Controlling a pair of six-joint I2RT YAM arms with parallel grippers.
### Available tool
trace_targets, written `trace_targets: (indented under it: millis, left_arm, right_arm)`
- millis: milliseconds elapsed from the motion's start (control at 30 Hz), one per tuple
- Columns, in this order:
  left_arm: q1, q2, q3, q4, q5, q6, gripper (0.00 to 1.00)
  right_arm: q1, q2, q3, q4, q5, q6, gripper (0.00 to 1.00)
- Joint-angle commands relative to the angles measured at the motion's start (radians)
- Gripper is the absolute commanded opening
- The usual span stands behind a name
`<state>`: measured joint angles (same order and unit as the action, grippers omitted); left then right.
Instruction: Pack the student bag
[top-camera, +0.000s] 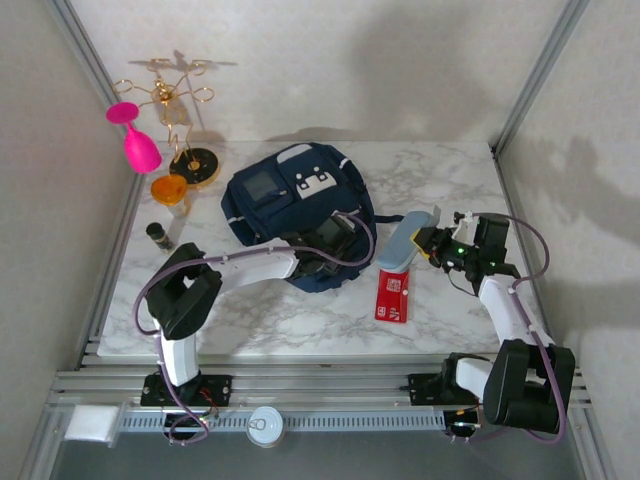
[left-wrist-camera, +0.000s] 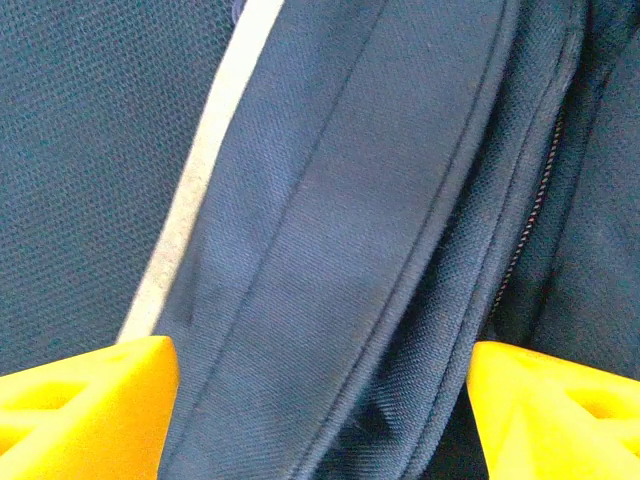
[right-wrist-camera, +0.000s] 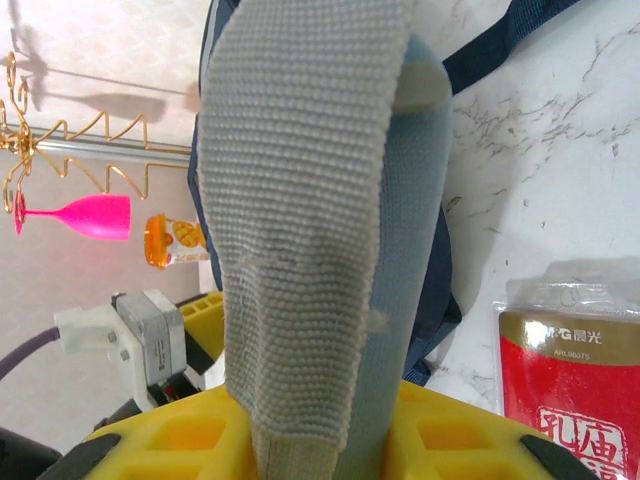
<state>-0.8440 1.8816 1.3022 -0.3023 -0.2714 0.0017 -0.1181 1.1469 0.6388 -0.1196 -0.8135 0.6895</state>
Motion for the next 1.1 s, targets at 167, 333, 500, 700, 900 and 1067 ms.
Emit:
trace_targets:
  millis: [167, 333, 500, 700, 900, 1067]
  left_arm:
    - [0.075, 0.000, 0.062, -0.062, 0.009, 0.113, 0.74]
    - [0.103, -0.048, 0.034, -0.106, 0.103, 0.126, 0.74]
    - [0.103, -0.048, 0.009, -0.077, 0.108, 0.130, 0.70]
    - [0.104, -0.003, 0.024, -0.043, 0.048, 0.145, 0.59]
    - [0.106, -0.045, 0.014, 0.015, 0.047, 0.152, 0.33]
    - [0.107, -0.065, 0.005, 0.029, 0.036, 0.178, 0.14]
  right_arm:
    - [-0.004, 0.022, 0.036, 0.021, -0.037, 0.009, 0.30]
    - [-0.004, 0.031, 0.036, 0.030, -0.037, 0.010, 0.29]
    - [-0.005, 0.048, 0.026, 0.055, -0.046, 0.027, 0.29]
    - [-0.004, 0.052, 0.035, 0.047, -0.042, 0.021, 0.28]
    - [-0.005, 0.048, 0.042, 0.040, -0.036, 0.023, 0.28]
    - [0.000, 0.047, 0.052, 0.057, -0.053, 0.052, 0.27]
